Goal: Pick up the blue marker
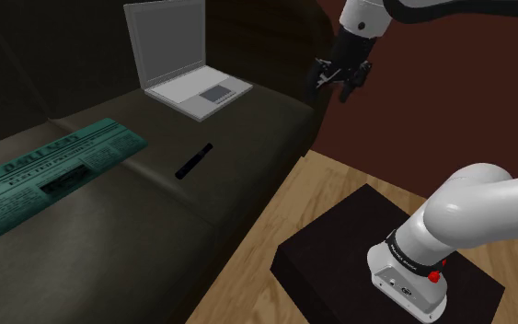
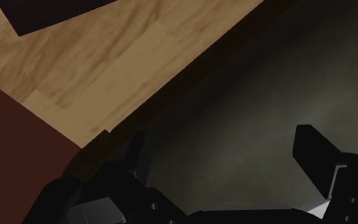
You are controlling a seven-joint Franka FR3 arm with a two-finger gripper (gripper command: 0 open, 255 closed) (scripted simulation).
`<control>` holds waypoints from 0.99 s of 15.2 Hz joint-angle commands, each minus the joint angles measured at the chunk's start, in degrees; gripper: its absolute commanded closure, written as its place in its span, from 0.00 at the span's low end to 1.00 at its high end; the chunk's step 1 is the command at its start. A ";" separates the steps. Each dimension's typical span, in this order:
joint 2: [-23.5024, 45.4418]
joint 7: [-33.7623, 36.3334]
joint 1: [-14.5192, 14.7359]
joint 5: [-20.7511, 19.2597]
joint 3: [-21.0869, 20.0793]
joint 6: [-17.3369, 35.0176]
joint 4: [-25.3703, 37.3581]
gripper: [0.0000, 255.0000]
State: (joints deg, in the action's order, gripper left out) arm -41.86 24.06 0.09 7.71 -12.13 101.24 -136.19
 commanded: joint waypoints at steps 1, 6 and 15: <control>1.15 5.54 -0.25 1.59 -3.00 1.21 -0.11 0.00; 7.18 19.11 -1.41 4.56 -10.99 5.28 1.89 0.00; 24.76 45.22 -6.45 2.43 -25.65 12.62 11.71 0.00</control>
State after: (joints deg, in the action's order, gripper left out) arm -19.52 65.86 -5.62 10.95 -36.16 112.97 -125.83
